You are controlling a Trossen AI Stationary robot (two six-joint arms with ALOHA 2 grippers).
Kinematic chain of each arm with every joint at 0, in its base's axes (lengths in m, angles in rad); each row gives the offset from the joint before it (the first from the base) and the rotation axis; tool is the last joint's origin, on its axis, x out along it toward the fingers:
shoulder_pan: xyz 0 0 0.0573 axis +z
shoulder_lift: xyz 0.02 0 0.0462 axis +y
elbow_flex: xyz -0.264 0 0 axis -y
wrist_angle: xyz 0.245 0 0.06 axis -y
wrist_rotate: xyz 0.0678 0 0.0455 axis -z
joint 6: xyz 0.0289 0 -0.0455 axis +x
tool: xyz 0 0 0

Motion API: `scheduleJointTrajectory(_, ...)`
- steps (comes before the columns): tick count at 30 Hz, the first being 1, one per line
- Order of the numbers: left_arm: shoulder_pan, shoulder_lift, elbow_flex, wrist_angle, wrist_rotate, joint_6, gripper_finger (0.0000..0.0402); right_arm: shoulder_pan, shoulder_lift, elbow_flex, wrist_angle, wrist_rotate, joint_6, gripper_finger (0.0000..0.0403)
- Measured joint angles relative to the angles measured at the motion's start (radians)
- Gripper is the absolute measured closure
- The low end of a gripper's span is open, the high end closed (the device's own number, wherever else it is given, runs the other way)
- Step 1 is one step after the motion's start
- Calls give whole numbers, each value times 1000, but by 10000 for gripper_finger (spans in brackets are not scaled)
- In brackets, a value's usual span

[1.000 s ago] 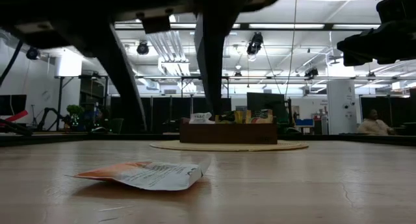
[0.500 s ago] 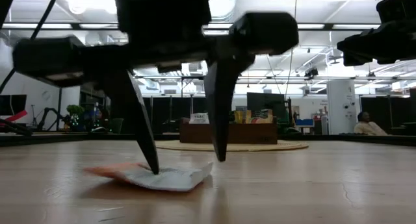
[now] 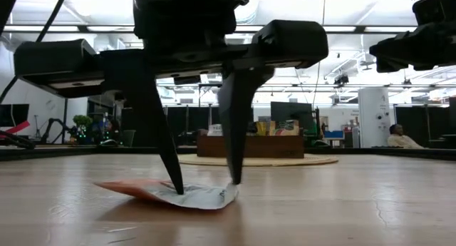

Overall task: Pick & Place Tea
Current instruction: Put the right white tea bag into the left section of wooden organizer

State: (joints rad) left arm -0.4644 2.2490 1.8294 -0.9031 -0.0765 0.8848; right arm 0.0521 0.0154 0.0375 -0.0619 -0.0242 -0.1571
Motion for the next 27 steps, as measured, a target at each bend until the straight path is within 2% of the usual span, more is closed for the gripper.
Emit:
scheduleJointTrajectory(7,2,1,-2,-5,2,-23,341,0,0,0,0,0,0,394)
scheduleJointTrajectory(12,5,1,-2,-4,4,-30,386,0,0,0,0,0,0,394)
scheduleJointTrajectory(16,6,2,-2,-4,4,-50,400,0,0,0,0,0,0,394)
scheduleJointTrajectory(27,6,-12,4,-11,-5,-46,400,0,0,0,0,0,0,394)
